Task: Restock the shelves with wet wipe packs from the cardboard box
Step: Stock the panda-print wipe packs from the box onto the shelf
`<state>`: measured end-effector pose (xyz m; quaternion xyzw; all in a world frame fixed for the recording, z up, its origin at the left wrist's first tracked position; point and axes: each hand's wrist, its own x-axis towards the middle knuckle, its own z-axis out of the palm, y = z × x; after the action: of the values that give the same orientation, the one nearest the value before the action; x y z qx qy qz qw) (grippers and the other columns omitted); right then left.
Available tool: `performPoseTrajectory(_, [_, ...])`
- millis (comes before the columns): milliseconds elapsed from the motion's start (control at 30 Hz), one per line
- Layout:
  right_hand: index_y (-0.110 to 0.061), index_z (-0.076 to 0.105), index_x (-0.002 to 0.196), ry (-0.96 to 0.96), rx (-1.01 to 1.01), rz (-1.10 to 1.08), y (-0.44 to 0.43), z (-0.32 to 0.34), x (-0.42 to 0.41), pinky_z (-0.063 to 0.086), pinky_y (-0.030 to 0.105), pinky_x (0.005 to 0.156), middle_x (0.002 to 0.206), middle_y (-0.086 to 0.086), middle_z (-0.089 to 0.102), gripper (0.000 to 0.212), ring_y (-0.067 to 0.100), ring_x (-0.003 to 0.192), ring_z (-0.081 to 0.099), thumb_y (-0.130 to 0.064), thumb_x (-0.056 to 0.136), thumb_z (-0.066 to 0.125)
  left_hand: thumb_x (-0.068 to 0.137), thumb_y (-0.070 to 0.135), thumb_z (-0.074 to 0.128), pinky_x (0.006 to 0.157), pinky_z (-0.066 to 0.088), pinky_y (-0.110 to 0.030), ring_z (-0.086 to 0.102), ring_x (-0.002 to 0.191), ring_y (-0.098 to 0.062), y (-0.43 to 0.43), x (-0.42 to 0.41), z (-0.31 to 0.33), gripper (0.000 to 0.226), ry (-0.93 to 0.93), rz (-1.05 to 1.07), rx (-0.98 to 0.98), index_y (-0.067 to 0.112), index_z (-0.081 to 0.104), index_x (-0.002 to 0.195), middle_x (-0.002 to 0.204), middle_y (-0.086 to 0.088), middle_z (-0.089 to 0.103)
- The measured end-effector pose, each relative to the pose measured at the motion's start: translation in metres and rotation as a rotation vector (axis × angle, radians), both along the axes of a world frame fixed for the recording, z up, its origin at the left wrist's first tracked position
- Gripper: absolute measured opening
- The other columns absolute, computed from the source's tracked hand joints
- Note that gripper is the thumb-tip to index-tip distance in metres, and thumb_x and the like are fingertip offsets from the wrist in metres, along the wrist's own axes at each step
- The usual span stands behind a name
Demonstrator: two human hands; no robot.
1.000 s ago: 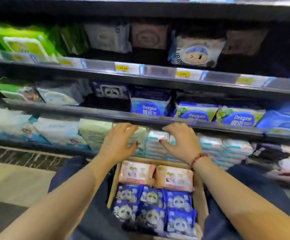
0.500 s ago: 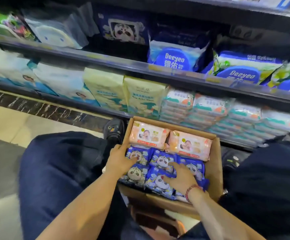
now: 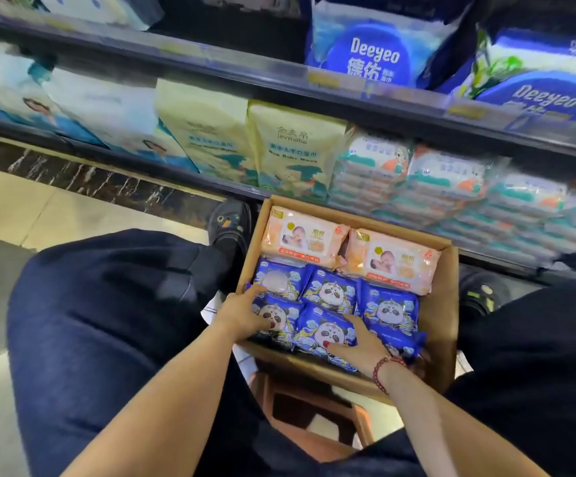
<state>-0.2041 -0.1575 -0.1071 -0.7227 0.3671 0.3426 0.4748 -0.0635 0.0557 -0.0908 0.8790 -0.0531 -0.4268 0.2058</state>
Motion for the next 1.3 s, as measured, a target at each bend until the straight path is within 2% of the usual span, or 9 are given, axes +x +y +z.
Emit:
performPoseTrajectory(233, [-0.033, 0.028, 0.142, -0.031, 0.078, -0.032, 0.001, -0.006, 0.002, 0.044, 0.037, 0.102, 0.133, 0.003, 0.050, 0.077, 0.021, 0.117, 0.053, -0.028, 0.080, 0.073, 0.071, 0.031, 0.079, 0.098, 0.047, -0.034, 0.054, 0.114, -0.026, -0.004, -0.007, -0.013, 0.081, 0.035, -0.001, 0.036, 0.041, 0.037, 0.140, 0.132, -0.009, 0.047])
performPoseTrajectory(467, [-0.038, 0.037, 0.135, -0.096, 0.079, -0.033, -0.002, -0.004, 0.005, 0.046, 0.033, 0.097, 0.120, -0.002, 0.054, 0.068, 0.019, 0.110, 0.056, -0.026, 0.080, 0.074, 0.077, 0.019, 0.077, 0.097, 0.044, -0.028, 0.048, 0.118, -0.026, -0.004, -0.007, -0.018, 0.061, 0.031, 0.020, -0.068, 0.027, 0.046, 0.129, 0.116, -0.008, 0.056])
performPoseTrajectory(667, [-0.042, 0.044, 0.125, -0.177, 0.100, -0.107, -0.007, -0.003, 0.004, 0.038, 0.033, 0.105, 0.143, -0.004, 0.043, 0.057, 0.020, 0.129, 0.044, -0.025, 0.080, 0.074, 0.079, 0.004, 0.071, 0.087, 0.050, -0.027, 0.060, 0.105, -0.020, -0.007, -0.004, -0.012, 0.048, 0.010, 0.109, -0.242, 0.040, 0.050, 0.102, 0.112, 0.001, 0.058])
performPoseTrajectory(767, [-0.039, 0.044, 0.120, -0.256, 0.129, -0.139, -0.009, 0.003, 0.008, 0.035, 0.027, 0.098, 0.147, -0.005, 0.035, 0.048, 0.018, 0.130, 0.040, -0.017, 0.085, 0.069, 0.082, 0.005, 0.068, 0.096, 0.050, -0.036, 0.059, 0.110, -0.020, -0.008, -0.006, -0.007, 0.049, -0.046, 0.101, -0.341, 0.048, 0.051, 0.098, 0.119, 0.003, 0.059])
performPoseTrajectory(867, [-0.033, 0.044, 0.124, -0.307, 0.150, -0.168, -0.009, 0.011, 0.011, 0.042, 0.021, 0.083, 0.148, -0.002, 0.032, 0.045, 0.020, 0.121, 0.046, -0.013, 0.089, 0.064, 0.082, 0.005, 0.065, 0.095, 0.049, -0.041, 0.056, 0.097, -0.018, -0.011, -0.008, -0.003, 0.046, -0.091, 0.081, -0.396, 0.048, 0.057, 0.098, 0.117, -0.001, 0.063])
performPoseTrajectory(967, [-0.027, 0.047, 0.128, -0.372, 0.136, -0.200, -0.009, 0.019, 0.011, 0.034, 0.025, 0.095, 0.150, 0.000, 0.032, 0.044, 0.022, 0.138, 0.032, -0.013, 0.090, 0.063, 0.084, -0.001, 0.063, 0.097, 0.046, -0.032, 0.053, 0.113, -0.012, -0.013, -0.009, 0.005, 0.040, -0.104, 0.102, -0.418, 0.035, 0.063, 0.100, 0.120, 0.007, 0.060])
performPoseTrajectory(1100, [-0.034, 0.052, 0.121, -0.518, 0.127, -0.266, -0.019, 0.044, 0.017, 0.030, 0.034, 0.109, 0.141, -0.006, 0.040, 0.044, 0.015, 0.138, 0.030, -0.008, 0.088, 0.065, 0.083, 0.003, 0.066, 0.086, 0.049, -0.018, 0.055, 0.118, -0.013, -0.018, -0.006, 0.026, 0.044, -0.163, 0.147, -0.519, 0.044, 0.067, 0.095, 0.125, 0.005, 0.060])
performPoseTrajectory(1200, [-0.033, 0.055, 0.122, -0.641, 0.110, -0.335, -0.031, 0.074, 0.025, 0.034, 0.035, 0.110, 0.126, -0.018, 0.045, 0.044, 0.008, 0.132, 0.033, -0.005, 0.089, 0.063, 0.083, 0.016, 0.069, 0.089, 0.051, -0.024, 0.057, 0.118, -0.016, -0.027, 0.003, 0.060, 0.034, -0.165, 0.217, -0.630, 0.047, 0.070, 0.097, 0.129, -0.002, 0.058])
performPoseTrajectory(1300, [-0.036, 0.057, 0.120, -0.785, 0.112, -0.318, -0.047, 0.114, 0.036, 0.042, 0.015, 0.097, 0.127, -0.022, 0.050, 0.044, 0.001, 0.127, 0.041, -0.004, 0.090, 0.062, 0.089, 0.002, 0.064, 0.080, 0.048, -0.011, 0.056, 0.116, -0.011, -0.040, 0.021, 0.100, 0.037, -0.191, 0.201, -0.734, 0.037, 0.069, 0.100, 0.122, 0.008, 0.062])
